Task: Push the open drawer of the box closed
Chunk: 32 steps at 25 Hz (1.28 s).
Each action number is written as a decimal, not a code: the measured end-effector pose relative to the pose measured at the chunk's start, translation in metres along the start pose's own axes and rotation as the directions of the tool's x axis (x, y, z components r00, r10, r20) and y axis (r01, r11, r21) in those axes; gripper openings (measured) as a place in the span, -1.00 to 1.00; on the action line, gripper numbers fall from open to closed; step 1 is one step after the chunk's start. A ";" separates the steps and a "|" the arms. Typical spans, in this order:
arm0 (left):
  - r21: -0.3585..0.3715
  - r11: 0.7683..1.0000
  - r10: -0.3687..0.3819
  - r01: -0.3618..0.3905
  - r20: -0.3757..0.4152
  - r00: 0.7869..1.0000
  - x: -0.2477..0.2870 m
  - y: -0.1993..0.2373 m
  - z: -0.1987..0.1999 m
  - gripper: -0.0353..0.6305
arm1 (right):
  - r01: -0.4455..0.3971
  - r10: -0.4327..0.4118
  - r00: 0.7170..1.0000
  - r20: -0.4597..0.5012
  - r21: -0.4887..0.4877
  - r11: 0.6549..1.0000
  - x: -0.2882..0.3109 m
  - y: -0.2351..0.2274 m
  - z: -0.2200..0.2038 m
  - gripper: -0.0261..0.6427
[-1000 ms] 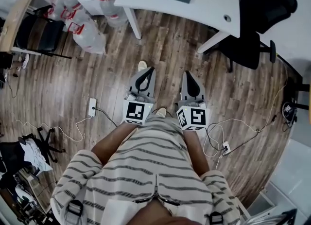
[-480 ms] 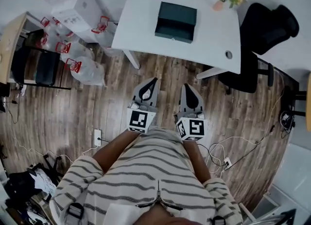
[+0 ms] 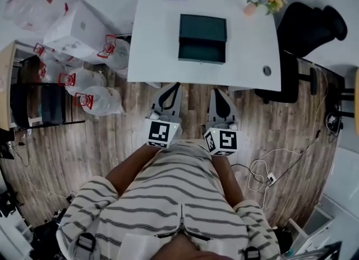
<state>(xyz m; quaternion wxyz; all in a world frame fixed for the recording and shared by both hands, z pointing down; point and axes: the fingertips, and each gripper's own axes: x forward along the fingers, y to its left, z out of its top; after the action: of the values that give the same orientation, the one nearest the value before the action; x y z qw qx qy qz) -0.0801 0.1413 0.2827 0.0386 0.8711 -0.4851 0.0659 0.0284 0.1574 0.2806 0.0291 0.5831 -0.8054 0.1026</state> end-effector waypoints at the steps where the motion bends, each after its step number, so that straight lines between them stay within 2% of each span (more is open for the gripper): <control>1: -0.002 1.000 -0.007 0.007 -0.002 1.000 0.007 0.005 0.000 -0.92 | 0.005 -0.005 1.000 -0.003 0.000 1.000 0.008 -0.001 0.001 -0.89; 6: -0.007 0.999 -0.040 0.039 -0.035 0.999 0.035 0.019 -0.005 -0.92 | 0.034 -0.034 0.999 -0.024 0.002 0.999 0.036 -0.010 0.000 -0.89; 11: -0.014 0.999 -0.042 0.041 -0.066 0.997 0.056 0.025 -0.012 -0.92 | 0.026 -0.025 0.998 -0.052 0.020 0.999 0.058 -0.020 -0.009 -0.89; 19: -0.004 0.999 0.037 -0.038 -0.118 0.992 0.092 0.040 -0.032 -0.92 | -0.027 0.034 0.993 -0.109 0.067 0.997 0.086 -0.038 -0.038 -0.89; 32: -0.004 0.996 0.092 -0.094 -0.180 0.979 0.135 0.051 -0.056 -0.91 | -0.080 0.100 0.972 -0.211 0.097 0.992 0.127 -0.059 -0.086 -0.89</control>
<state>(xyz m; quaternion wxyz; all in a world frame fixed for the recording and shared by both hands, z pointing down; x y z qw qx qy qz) -0.0572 0.0088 0.3591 0.0844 0.8377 -0.5203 0.1431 0.0378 0.0381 0.3939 0.0856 0.5321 -0.8178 0.2017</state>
